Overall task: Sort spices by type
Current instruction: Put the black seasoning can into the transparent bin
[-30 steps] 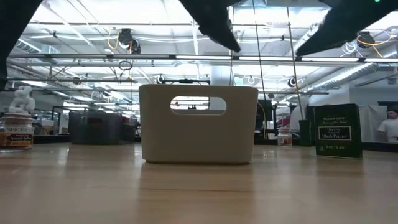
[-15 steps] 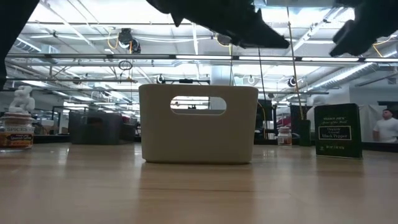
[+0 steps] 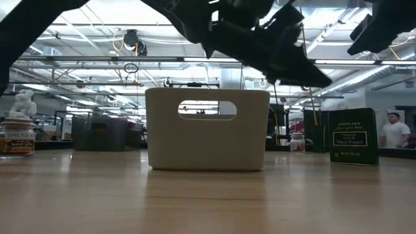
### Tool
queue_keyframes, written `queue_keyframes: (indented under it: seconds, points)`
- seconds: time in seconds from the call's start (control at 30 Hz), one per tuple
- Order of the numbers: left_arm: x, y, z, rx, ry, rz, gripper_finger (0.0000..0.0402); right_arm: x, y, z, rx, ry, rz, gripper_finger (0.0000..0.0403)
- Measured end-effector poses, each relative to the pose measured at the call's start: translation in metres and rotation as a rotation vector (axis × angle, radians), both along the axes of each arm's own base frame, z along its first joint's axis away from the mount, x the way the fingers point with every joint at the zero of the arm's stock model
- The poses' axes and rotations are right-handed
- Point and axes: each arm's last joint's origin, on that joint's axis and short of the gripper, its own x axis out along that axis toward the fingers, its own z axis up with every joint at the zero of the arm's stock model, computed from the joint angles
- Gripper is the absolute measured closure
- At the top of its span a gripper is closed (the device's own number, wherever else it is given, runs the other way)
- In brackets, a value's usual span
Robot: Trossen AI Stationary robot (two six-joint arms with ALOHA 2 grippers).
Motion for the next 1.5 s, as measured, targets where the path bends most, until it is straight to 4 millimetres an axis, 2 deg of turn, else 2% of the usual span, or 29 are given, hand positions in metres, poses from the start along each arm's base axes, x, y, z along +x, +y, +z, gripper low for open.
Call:
queue_keyframes:
  seconds: [0.23, 0.33, 0.4, 0.53, 0.63, 0.83, 1.0, 1.17, 1.5]
  points:
    - [0.003, 0.003, 0.002, 0.046, 0.011, 0.04, 0.0129, -0.001, -0.001, 0.0, -0.047, 0.015, 0.022, 0.0403]
    - [0.007, 0.001, 0.013, 0.031, 0.061, 0.005, 0.0088, -0.001, -0.001, 0.0, -0.064, 0.018, 0.036, 0.0403]
    - [0.014, 0.0, 0.02, 0.031, 0.032, -0.003, 0.0074, -0.001, -0.001, 0.0, -0.066, 0.016, 0.039, 0.0403]
    - [0.026, 0.0, 0.004, 0.057, 0.059, -0.044, 0.0068, -0.002, -0.002, 0.004, -0.064, 0.005, 0.041, 0.0403]
    - [0.031, -0.001, 0.002, 0.071, 0.042, -0.057, 0.0068, -0.002, -0.002, 0.007, -0.058, -0.008, 0.039, 0.0403]
    - [0.033, 0.005, -0.013, 0.025, 0.067, -0.146, 0.0068, -0.003, -0.002, 0.007, -0.067, -0.003, 0.045, 0.0403]
    - [0.034, 0.006, -0.014, 0.025, 0.053, -0.155, 0.0068, -0.002, -0.002, 0.007, -0.068, -0.002, 0.046, 0.0403]
    - [0.037, 0.009, -0.035, 0.028, 0.084, -0.156, 0.0068, -0.002, -0.002, 0.007, -0.069, -0.003, 0.047, 0.0403]
    - [0.037, 0.012, -0.034, 0.022, 0.076, -0.161, 0.0068, -0.002, -0.002, 0.007, -0.078, -0.004, 0.049, 0.0403]
